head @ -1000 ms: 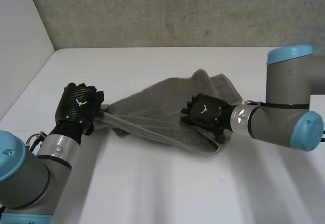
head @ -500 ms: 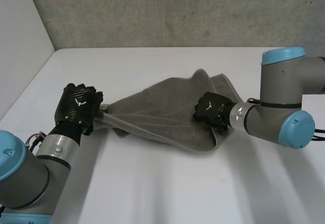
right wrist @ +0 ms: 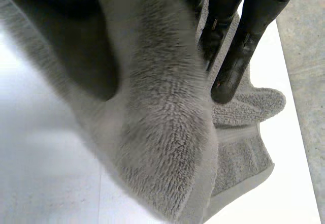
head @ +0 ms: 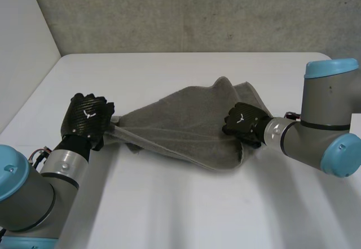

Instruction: Fold the towel.

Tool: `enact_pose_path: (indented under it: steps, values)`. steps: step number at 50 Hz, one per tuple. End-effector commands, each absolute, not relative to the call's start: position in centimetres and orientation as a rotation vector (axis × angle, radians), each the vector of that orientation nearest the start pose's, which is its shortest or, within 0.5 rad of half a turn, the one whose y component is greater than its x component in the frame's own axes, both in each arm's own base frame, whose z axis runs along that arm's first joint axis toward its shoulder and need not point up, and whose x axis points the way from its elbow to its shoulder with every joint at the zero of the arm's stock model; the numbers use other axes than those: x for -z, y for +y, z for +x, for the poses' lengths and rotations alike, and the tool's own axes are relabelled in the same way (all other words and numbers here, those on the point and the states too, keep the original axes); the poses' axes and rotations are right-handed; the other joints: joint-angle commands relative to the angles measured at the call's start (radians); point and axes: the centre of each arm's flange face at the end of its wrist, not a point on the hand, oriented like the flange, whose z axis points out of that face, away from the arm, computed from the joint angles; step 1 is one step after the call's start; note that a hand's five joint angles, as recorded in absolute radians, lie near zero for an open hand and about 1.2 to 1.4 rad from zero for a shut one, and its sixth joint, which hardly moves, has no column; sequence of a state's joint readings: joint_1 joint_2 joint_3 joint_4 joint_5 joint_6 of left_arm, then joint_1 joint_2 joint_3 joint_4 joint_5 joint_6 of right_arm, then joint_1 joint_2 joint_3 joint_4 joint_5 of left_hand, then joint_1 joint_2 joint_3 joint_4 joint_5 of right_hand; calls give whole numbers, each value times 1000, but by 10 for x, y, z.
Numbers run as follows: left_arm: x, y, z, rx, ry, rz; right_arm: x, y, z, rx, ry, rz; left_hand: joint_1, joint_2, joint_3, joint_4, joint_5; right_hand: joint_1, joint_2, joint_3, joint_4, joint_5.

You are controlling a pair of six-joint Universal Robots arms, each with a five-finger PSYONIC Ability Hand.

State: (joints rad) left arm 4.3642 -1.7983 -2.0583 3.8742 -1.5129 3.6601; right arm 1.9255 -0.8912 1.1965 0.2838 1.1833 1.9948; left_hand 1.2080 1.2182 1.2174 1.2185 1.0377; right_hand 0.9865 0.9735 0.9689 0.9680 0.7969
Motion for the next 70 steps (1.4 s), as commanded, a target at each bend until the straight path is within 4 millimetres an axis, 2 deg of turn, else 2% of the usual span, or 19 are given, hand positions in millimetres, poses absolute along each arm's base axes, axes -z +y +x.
enact_pose_path:
  steps: [1, 7, 13, 20, 26, 31, 37, 45, 52, 54, 56, 57, 58, 59, 60, 61, 62, 64, 70]
  values:
    - [-165, -244, -234, 2179, 1923, 960, -173, -303, 281, 1711, 1795, -2081, 188, 178, 179, 178, 184, 410, 423, 427, 428, 425]
    - [-166, -246, -233, 2172, 1907, 965, -200, -306, 270, 1877, 1790, -2021, 188, 178, 179, 178, 184, 410, 423, 427, 428, 425]
    - [-175, -253, -226, 2158, 1842, 948, -249, -308, 251, 2130, 1827, -1707, 188, 178, 179, 178, 184, 410, 423, 427, 428, 425]
    - [-254, -244, -212, 2345, 1569, 796, -322, -302, 199, 2309, 1914, -1167, 188, 178, 179, 178, 184, 410, 423, 427, 428, 425]
    - [-311, -219, -208, 2464, 1460, 727, -359, -273, 183, 2358, 1927, -1104, 188, 178, 179, 178, 184, 410, 423, 427, 428, 425]
    - [-321, -213, -209, 2432, 1565, 762, -384, -248, 177, 2292, 1997, -1108, 188, 178, 179, 178, 184, 410, 423, 427, 428, 425]
    - [-288, -236, -215, 2269, 1794, 844, -366, -248, 177, 2116, 2125, -1220, 188, 178, 179, 178, 184, 410, 423, 427, 428, 425]
    - [-226, -282, -229, 2065, 1981, 951, -277, -289, 193, 1659, 2319, -1543, 188, 178, 179, 178, 184, 410, 423, 427, 428, 425]
    - [-213, -336, -246, 2031, 1903, 999, -262, -329, 226, 1766, 2336, -1598, 188, 178, 179, 178, 184, 410, 423, 427, 428, 425]
    - [-223, -351, -251, 2074, 1833, 995, -276, -344, 235, 1939, 2296, -1556, 188, 178, 179, 178, 184, 410, 423, 427, 428, 425]
    - [-263, -374, -259, 2223, 1643, 913, -297, -358, 241, 2156, 2225, -1464, 188, 178, 179, 178, 184, 410, 423, 427, 428, 425]
    - [-263, -375, -259, 2224, 1642, 912, -325, -370, 246, 2392, 2103, -1326, 188, 178, 179, 178, 184, 410, 423, 427, 428, 425]
    - [-295, -385, -261, 2348, 1490, 818, -353, -375, 248, 2598, 1946, -1173, 188, 178, 179, 178, 184, 410, 423, 427, 428, 425]
    - [-326, -389, -263, 2477, 1325, 722, -354, -375, 248, 2600, 1944, -1171, 188, 178, 179, 178, 184, 410, 423, 427, 428, 425]
    - [-326, -389, -263, 2478, 1323, 721, -381, -376, 248, 2772, 1768, -1033, 188, 178, 179, 178, 184, 410, 423, 427, 428, 425]
    - [-353, -386, -262, 2592, 1173, 627, -406, -370, 245, 2904, 1602, -906, 188, 178, 179, 178, 184, 410, 423, 427, 428, 425]
    - [-354, -386, -262, 2594, 1171, 626, -406, -370, 245, 2905, 1600, -904, 188, 178, 179, 178, 184, 410, 423, 427, 428, 425]
    - [-399, -374, -257, 2787, 920, 450, -429, -357, 242, 3028, 1411, -790, 188, 178, 179, 178, 184, 410, 423, 427, 428, 425]
    - [-394, -369, -246, 2836, 962, 381, -404, -352, 239, 2914, 1565, -865, 188, 178, 179, 178, 184, 410, 423, 427, 428, 425]
